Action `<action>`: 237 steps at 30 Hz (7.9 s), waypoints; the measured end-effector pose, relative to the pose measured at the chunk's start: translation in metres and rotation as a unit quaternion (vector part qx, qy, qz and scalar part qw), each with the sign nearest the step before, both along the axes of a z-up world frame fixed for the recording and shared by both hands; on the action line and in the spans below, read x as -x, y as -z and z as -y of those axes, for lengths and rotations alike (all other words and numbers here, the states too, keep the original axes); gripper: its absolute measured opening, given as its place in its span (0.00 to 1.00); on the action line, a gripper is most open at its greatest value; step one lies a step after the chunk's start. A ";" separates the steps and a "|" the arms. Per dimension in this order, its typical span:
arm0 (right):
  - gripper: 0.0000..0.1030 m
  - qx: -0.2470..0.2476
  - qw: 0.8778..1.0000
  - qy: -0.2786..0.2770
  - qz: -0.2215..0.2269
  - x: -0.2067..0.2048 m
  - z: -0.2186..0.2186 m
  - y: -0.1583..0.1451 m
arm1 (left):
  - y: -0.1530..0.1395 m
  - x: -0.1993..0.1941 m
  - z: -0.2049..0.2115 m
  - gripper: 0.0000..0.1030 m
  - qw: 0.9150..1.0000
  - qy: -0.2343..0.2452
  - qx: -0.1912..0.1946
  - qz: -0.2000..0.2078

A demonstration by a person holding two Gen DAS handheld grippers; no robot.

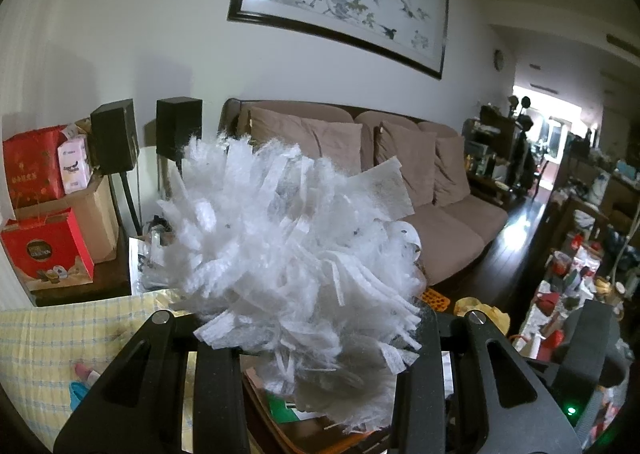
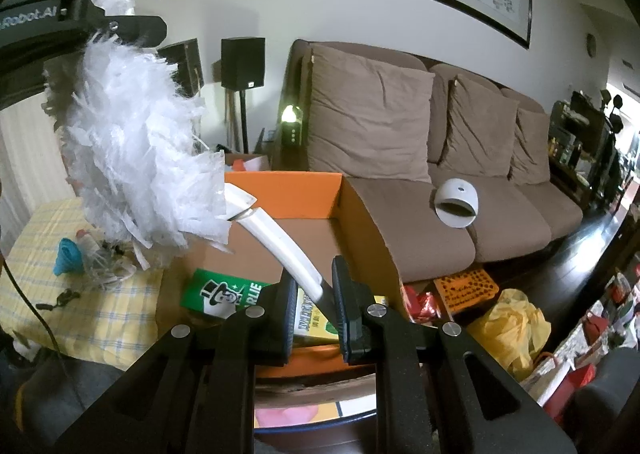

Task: Organize objects

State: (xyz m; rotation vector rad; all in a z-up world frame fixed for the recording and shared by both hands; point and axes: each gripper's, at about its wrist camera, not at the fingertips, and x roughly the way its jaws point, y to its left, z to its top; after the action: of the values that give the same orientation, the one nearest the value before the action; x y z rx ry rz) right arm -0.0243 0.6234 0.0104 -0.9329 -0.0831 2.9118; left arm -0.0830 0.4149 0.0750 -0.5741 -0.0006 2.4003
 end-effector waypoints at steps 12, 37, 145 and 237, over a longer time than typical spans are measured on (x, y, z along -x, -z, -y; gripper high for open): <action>0.15 0.001 1.000 -0.002 -0.003 -0.002 0.001 0.000 | -0.001 -0.002 -0.005 0.32 1.000 -0.004 0.006 -0.005; 0.12 0.005 1.000 -0.018 -0.017 -0.004 0.006 -0.006 | -0.017 -0.004 -0.018 0.31 1.000 0.012 0.012 -0.018; 0.13 -0.022 0.999 -0.018 0.021 0.009 0.007 0.014 | 0.019 0.004 -0.045 0.31 0.999 0.016 0.030 0.033; 0.17 -0.033 0.999 -0.014 -0.015 0.023 0.023 0.024 | 0.029 0.015 -0.015 0.32 0.998 0.020 0.018 0.052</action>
State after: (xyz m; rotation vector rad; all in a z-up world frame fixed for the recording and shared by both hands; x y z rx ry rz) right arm -0.0471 0.6005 -0.0137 -0.8859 -0.1899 2.9276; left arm -0.0984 0.4299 0.0461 -0.7083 0.0099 2.3330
